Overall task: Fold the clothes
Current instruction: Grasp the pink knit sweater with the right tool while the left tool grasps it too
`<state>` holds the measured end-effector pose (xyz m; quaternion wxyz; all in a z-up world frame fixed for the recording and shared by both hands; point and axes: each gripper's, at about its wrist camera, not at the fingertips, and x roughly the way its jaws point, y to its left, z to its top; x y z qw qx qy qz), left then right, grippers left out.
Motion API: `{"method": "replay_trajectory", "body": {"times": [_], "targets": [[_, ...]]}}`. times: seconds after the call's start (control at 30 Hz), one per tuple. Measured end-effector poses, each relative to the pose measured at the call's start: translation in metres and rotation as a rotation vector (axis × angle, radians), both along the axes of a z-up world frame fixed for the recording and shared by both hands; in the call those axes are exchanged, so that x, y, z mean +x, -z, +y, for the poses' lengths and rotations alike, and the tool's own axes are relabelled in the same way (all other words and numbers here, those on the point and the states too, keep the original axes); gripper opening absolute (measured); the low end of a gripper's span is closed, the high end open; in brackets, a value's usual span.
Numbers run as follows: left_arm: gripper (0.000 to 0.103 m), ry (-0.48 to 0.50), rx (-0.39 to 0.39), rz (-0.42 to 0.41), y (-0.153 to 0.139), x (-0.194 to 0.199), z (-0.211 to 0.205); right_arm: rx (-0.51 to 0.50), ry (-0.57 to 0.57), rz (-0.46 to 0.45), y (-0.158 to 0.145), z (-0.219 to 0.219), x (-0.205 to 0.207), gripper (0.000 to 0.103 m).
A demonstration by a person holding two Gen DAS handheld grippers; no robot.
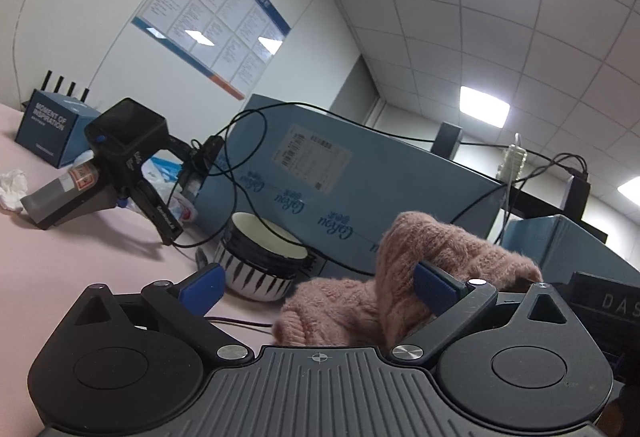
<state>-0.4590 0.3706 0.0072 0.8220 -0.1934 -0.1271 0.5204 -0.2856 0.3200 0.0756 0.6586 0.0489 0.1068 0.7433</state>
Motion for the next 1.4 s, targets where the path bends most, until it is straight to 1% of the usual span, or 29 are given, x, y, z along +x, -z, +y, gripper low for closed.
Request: {"method": "replay_trajectory", "body": {"times": [0.13,0.23,0.33,0.4,0.47,0.63,0.8,0.83,0.97,1.13,1.4], "targets": [[0.094,0.023,0.009,0.003,0.000,0.002,-0.001,0.014,0.009,0.017,0.000,-0.002,0.004,0.027],[0.087,0.043,0.017,0.020,0.000,0.005,-0.001,0.016,0.010,0.022,0.001,-0.003,0.004,0.027],[0.076,0.066,0.028,0.034,0.000,0.008,-0.001,0.013,0.015,0.018,0.000,-0.004,0.003,0.027],[0.064,0.083,0.031,0.046,0.000,0.010,-0.001,0.000,0.021,0.009,-0.002,-0.003,0.001,0.027],[0.057,0.091,0.038,0.049,0.000,0.011,-0.001,-0.009,0.033,0.002,-0.004,-0.004,-0.001,0.028],[0.057,0.103,0.051,0.039,0.000,0.011,-0.002,-0.027,0.074,0.005,-0.010,-0.010,-0.002,0.030],[0.047,0.101,0.037,0.027,0.001,0.009,0.000,-0.014,0.119,0.018,-0.016,-0.020,0.001,0.030],[0.046,0.102,0.032,0.025,0.001,0.009,0.001,-0.010,0.128,0.021,-0.017,-0.023,0.002,0.030],[0.046,0.095,0.024,0.016,0.001,0.006,0.001,-0.011,0.146,0.080,-0.015,-0.029,0.009,0.030],[0.045,0.091,0.009,0.020,0.002,0.006,0.003,-0.051,0.115,0.167,0.000,-0.024,0.006,0.030],[0.045,0.086,0.007,0.025,0.002,0.006,0.003,-0.109,0.059,0.193,0.018,-0.013,0.001,0.030]]}}
